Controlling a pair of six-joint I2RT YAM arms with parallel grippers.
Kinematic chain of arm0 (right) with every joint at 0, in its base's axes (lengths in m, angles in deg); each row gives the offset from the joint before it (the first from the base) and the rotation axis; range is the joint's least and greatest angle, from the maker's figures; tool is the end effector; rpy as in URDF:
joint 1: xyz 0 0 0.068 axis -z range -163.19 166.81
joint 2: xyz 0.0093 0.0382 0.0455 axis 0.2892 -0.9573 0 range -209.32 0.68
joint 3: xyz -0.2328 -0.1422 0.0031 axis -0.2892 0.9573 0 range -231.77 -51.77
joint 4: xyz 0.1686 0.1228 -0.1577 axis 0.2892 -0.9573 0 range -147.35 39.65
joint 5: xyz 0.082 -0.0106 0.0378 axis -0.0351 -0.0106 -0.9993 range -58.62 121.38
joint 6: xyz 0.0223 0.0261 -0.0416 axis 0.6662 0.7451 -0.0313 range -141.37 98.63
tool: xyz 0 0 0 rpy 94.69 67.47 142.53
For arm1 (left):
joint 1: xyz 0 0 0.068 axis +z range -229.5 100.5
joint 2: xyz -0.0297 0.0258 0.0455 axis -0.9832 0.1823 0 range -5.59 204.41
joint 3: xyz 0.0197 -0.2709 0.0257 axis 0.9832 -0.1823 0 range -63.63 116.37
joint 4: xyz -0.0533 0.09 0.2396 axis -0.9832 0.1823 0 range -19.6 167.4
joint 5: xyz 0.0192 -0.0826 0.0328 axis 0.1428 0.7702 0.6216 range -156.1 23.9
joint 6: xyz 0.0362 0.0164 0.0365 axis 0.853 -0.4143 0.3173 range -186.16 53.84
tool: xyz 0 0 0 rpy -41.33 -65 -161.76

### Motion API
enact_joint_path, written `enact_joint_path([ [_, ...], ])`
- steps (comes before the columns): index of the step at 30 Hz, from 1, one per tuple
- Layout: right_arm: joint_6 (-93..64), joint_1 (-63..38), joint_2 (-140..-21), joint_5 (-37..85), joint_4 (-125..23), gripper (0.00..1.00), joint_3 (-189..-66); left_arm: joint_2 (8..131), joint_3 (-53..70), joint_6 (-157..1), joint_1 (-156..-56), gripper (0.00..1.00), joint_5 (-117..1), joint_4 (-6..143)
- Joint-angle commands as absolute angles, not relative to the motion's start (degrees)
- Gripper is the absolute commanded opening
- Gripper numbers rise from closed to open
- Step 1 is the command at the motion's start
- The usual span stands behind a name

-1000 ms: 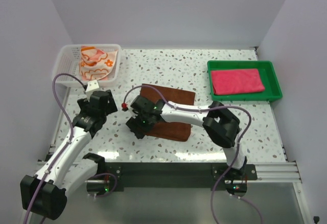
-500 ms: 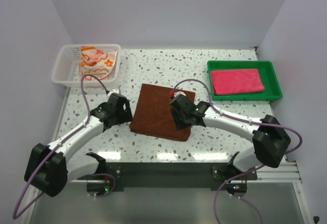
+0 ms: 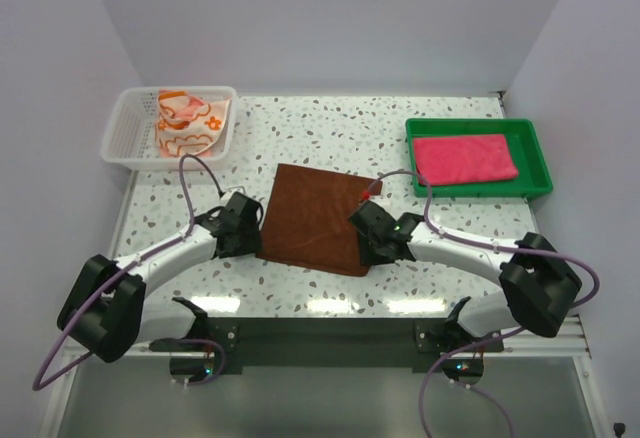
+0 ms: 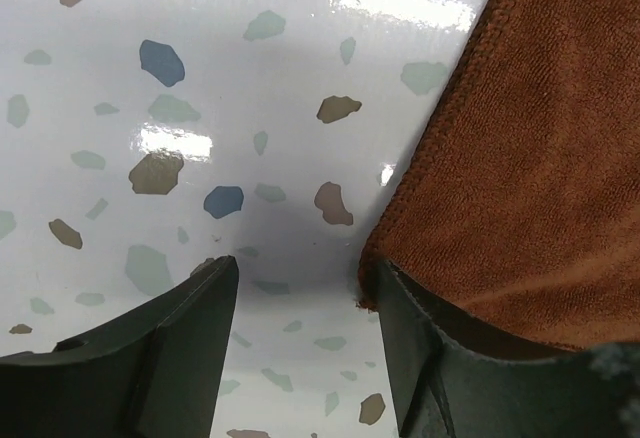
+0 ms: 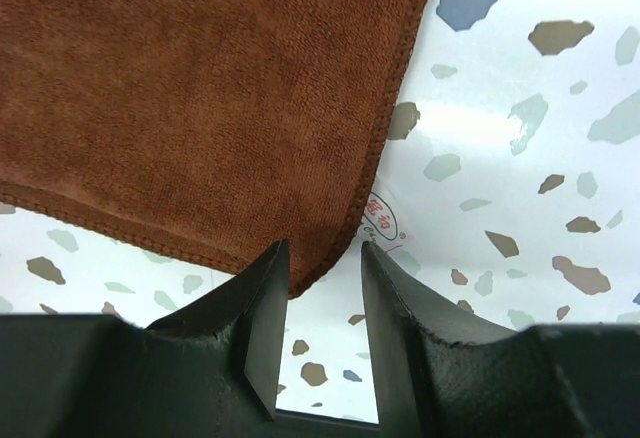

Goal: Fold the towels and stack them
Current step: Fold the towel

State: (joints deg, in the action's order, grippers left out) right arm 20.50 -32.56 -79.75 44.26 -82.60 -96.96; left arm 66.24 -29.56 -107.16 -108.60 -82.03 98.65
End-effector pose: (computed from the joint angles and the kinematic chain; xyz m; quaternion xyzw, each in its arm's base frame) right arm 0.1704 0.1864 0.1810 -0.0419 0.9739 0.0616 0.2143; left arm 0.1900 -0.0945 0.1628 -0.1290 0.9605 -0.0073 0.2463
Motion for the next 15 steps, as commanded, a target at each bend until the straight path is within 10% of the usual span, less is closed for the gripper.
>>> enact_joint_path([
  [1, 25.12, -32.41, -78.69, 44.82, -79.18, 0.38, -95.46, 67.27, -30.14, -108.53, -109.20, 0.62, -81.31, 95.28],
  [15, 26.71, -32.32, -77.64, 44.04, -79.09, 0.28, -93.96, 67.18, -30.76, -109.41, -109.64, 0.36, -78.41, 93.69],
])
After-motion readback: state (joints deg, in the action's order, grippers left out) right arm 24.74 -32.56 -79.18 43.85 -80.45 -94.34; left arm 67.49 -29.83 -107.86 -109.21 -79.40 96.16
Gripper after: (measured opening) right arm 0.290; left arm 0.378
